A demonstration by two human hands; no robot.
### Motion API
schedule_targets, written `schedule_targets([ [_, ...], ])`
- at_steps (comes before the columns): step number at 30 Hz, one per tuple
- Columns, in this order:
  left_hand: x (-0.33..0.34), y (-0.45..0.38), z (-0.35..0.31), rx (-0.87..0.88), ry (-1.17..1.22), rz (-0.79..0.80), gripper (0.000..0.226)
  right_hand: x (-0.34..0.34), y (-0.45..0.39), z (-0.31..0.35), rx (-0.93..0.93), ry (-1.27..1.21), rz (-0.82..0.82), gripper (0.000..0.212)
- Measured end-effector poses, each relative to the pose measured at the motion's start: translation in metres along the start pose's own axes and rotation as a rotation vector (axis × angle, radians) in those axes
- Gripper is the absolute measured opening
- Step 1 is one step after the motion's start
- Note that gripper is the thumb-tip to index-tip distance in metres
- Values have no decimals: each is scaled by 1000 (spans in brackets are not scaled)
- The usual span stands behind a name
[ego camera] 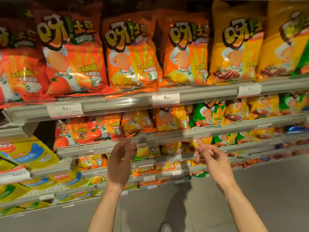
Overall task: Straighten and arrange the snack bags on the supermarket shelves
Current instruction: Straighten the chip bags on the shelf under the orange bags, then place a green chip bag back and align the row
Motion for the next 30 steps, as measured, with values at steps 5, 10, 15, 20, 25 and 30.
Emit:
schedule_targets([
  [5,37,2,6,-15,-4,53,17,-30,-6,-5,15,-1,-29,17],
  [10,93,5,1,-22,9,62,18,-64,-39,-16,-25,-40,4,18],
  [15,166,15,0,39,-72,-18,12,-114,-92,-26,-150,7,47,22],
  [20,244,26,-3,14,-54,-93,15,-170,-144,-39,-122,-39,89,6],
  [25,283,27,-4,-34,-23,-132,16,-196,-176,-47,-142,-6,190,9],
  [30,298,9,-10,-10,-132,-149,13,-184,-194,-49,-138,36,277,9],
])
Point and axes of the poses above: each hand's wrist, its own y-axis away from the middle knuckle, its own x-axis out of the palm, z = x × y, the point moved 2 cm from there along -y, towards the middle knuckle, and after that the axes turned 9 degrees about -x, right-handed, at the moved point
